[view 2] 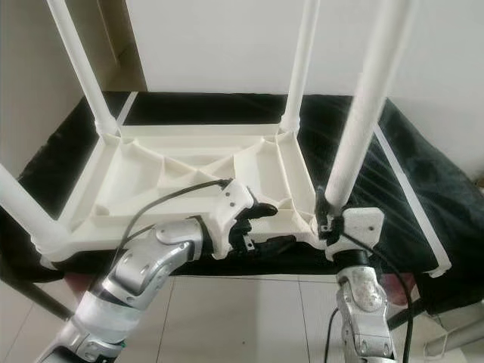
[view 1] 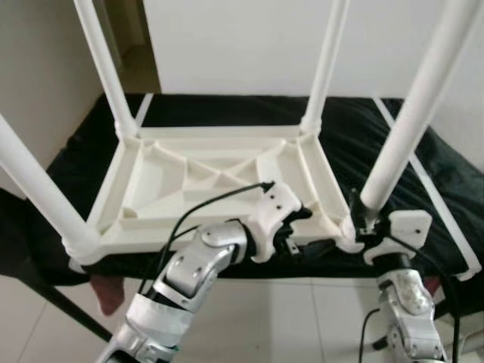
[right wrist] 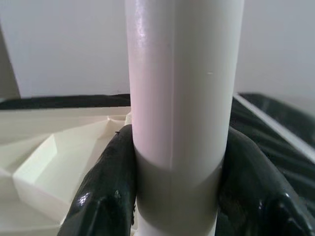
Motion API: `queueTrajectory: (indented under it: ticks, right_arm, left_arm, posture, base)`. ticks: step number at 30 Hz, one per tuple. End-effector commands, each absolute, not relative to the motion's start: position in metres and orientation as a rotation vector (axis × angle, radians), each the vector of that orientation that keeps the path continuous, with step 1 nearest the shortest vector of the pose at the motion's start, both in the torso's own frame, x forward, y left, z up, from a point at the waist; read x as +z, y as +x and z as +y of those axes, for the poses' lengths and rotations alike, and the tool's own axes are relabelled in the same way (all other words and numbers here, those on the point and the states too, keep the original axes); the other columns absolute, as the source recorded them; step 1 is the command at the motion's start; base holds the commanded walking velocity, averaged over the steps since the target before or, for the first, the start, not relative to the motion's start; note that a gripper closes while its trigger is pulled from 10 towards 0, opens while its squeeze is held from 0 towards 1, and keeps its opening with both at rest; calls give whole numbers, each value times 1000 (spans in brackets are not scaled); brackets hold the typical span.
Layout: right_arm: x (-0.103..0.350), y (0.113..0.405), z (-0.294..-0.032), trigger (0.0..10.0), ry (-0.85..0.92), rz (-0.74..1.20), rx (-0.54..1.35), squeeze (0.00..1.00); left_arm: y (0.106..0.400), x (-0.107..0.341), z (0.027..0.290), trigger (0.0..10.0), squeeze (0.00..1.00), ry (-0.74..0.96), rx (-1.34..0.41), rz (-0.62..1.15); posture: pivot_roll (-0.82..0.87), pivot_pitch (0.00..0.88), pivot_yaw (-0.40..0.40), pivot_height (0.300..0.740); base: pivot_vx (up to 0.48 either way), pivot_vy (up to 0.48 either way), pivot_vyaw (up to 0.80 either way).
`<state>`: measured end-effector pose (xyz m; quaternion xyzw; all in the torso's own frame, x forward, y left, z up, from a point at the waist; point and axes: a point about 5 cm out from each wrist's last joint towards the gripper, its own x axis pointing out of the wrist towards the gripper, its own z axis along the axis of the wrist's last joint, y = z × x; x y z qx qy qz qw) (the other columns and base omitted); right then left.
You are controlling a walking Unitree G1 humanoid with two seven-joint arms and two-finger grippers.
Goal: Building children table
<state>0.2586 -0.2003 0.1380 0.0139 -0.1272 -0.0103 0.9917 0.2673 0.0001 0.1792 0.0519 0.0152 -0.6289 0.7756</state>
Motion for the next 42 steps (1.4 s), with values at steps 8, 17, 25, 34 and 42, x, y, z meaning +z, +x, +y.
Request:
queueTrajectory:
  ticks: [8,17,25,34,42]
  right_arm:
    - [99,255,-203,10000,108,-22,-87,0]
    - [90,255,-208,10000,233,41,-195,0]
    - [95,259,-211,10000,266,42,-213,0]
    - [94,253,-194,10000,-129,8,-47,0]
    - [92,248,-194,10000,-155,3,-12,0]
  left_arm:
    - [268,181,2,10000,0,115,-1318,30]
    - [267,181,3,10000,0,114,-1315,32]
    - [266,181,3,10000,0,112,-1317,36]
    - [268,181,4,10000,0,106,-1307,37]
    - [268,181,4,10000,0,100,-1306,38]
  posture:
    - [-42,30,13,740]
    - [-37,39,14,740]
    - [-37,44,15,740]
    - [-38,57,11,740]
    - [-39,60,12,740]
  base:
    - [0,0,0]
    - [0,0,0]
    - [0,0,0]
    - [0,0,0]
    - [0,0,0]
